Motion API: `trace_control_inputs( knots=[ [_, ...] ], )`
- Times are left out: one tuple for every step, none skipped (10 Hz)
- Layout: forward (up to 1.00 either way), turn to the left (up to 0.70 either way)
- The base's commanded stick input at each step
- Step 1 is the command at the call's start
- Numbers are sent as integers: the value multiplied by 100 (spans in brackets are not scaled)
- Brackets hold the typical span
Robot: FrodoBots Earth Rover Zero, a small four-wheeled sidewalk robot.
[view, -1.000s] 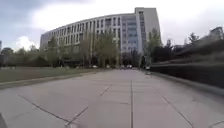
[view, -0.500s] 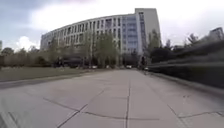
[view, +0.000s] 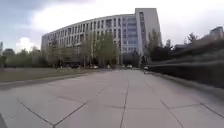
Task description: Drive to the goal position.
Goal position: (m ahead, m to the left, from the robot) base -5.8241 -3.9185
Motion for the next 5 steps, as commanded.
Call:
trace_control_inputs(
  knots=[
    [-70,0],
    [-70,0],
    [-70,0],
    [-70,0],
    [-70,0]
  ],
)
